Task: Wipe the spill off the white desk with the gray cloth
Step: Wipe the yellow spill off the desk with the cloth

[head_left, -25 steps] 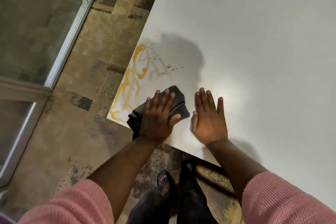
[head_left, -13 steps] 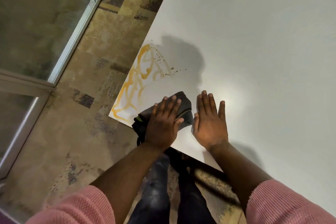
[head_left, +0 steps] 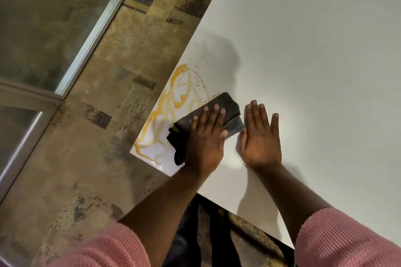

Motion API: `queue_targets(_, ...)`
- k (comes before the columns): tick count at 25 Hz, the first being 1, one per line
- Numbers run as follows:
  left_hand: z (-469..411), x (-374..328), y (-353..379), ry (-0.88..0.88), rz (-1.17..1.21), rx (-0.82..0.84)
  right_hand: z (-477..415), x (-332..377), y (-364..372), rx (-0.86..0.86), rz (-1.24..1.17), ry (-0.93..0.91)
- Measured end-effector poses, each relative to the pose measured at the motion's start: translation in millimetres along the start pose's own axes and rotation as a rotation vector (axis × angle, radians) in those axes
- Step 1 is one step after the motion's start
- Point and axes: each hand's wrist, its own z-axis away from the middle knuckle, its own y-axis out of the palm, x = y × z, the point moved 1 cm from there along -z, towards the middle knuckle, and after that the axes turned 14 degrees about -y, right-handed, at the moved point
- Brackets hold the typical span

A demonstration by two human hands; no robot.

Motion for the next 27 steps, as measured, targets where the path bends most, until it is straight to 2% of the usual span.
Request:
queue_targets(4,-26,2,-10,0.153,-0.080,0.063,0,1,-1,-0.060,-0.006,-0.005)
queue_targets(6,-56,1,-16,0.321,-0.163,0.117,-3,2,-2,-0.055,-0.032,0.003)
queue_targets(9,-88,7,-22,0.613,-0.181,0.174,-5,4,-2,-0.009,-0.057,0.014)
queue_targets(10,-94,11,-22,0.663,-0.174,0.192,-6,4,-2,-0.007,-0.061,0.016)
queue_targets(13,-95,10,-18,0.577,-0.129,0.185,-6,3,0,-0.009,-0.054,0.023)
queue_targets(17,-101,0,-16,0.265,-0.031,0.078,-5,5,2,-0.026,-0.027,0.041)
queue_targets(21,-106,-14,-17,-0.037,0.026,0.060,-6,6,1,-0.034,0.003,0.031)
queue_targets(23,-97,-20,-16,-0.132,0.046,0.063,-3,7,1,-0.043,0.012,0.027)
queue_targets(25,-95,-14,-21,-0.050,0.017,0.075,-5,6,-1,-0.051,0.004,0.025)
queue_targets(27,-102,1,-28,0.219,-0.065,0.089,-16,6,-3,-0.057,-0.023,0.013)
